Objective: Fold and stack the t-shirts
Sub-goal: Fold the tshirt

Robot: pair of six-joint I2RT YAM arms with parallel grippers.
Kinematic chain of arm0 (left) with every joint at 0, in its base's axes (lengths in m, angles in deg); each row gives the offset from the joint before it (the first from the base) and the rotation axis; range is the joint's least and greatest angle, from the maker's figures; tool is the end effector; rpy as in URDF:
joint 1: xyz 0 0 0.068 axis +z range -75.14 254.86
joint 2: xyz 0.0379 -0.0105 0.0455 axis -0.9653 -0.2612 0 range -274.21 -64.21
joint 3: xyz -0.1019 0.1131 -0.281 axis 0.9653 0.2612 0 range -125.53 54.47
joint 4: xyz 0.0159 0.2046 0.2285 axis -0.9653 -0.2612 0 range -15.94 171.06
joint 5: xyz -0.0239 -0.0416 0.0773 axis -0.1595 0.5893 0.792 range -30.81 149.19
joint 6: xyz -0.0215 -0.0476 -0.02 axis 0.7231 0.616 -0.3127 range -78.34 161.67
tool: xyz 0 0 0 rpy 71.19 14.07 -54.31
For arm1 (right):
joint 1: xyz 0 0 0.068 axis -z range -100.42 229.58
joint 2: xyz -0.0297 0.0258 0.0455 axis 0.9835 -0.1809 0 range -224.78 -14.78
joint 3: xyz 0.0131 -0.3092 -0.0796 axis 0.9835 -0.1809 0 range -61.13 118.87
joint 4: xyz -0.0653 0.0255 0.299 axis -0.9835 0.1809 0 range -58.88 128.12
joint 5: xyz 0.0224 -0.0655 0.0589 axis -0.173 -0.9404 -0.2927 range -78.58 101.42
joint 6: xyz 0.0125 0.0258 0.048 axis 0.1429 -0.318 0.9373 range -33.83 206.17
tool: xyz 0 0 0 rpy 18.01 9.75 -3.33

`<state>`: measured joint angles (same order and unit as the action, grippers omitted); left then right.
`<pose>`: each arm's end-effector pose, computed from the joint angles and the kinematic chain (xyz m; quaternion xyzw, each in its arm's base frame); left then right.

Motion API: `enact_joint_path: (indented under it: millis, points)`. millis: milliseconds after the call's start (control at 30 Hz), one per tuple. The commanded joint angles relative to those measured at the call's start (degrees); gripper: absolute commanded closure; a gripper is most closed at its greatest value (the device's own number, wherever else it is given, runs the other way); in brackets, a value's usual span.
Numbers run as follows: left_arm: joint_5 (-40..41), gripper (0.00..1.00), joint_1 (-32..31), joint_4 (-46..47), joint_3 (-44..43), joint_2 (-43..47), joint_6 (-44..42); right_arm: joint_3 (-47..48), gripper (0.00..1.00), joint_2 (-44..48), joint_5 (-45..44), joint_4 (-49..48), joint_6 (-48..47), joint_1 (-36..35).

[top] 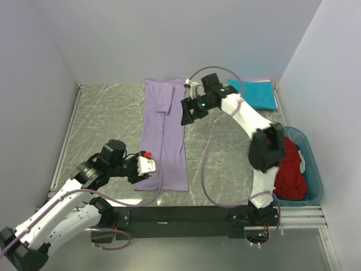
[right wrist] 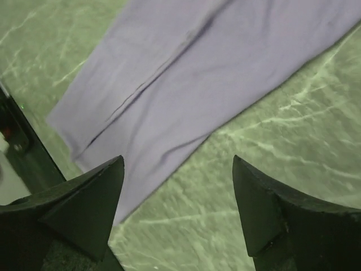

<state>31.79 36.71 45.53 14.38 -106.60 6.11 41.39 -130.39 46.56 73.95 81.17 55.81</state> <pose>0.1230 -0.1195 0.3057 0.6066 0.6358 -0.2223 0.4223 0.4607 0.2272 0.2994 -0.3121 0.8610 0.3303 0.2285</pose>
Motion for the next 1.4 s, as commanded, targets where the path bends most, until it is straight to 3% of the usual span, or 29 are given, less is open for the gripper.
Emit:
enact_joint_path:
  millis: [0,67,233,400,567,767,1367]
  points:
    - [-2.0,0.46,5.2,-12.3,2.8,2.9,-8.0,-11.3,0.17,16.5,-2.4,3.6,-12.0,-1.5]
    - [-2.5,0.45,7.3,-15.3,3.6,2.8,-10.4,-17.8,0.20,21.8,-5.7,2.4,-16.3,-3.9]
    - [-4.9,0.41,10.7,-16.5,7.7,1.6,-20.2,-38.9,0.25,36.2,-21.7,-6.2,-22.6,-17.9]
    - [-2.9,0.42,12.4,-12.2,10.0,-3.9,-23.8,-48.4,0.28,38.9,-27.1,-11.8,-25.4,-28.0]
    - [-3.5,0.43,14.1,-13.5,9.2,-11.9,-32.3,-51.7,0.33,37.3,-29.2,-16.7,-26.4,-35.4]
    - [-4.2,0.47,14.8,-13.1,12.0,-11.4,-40.4,-54.5,0.38,35.6,-28.3,-21.9,-25.7,-38.7]
    - [-2.7,0.51,14.7,-7.3,13.6,-18.7,-44.8,-58.1,0.37,29.0,-27.2,-27.4,-25.8,-42.7]
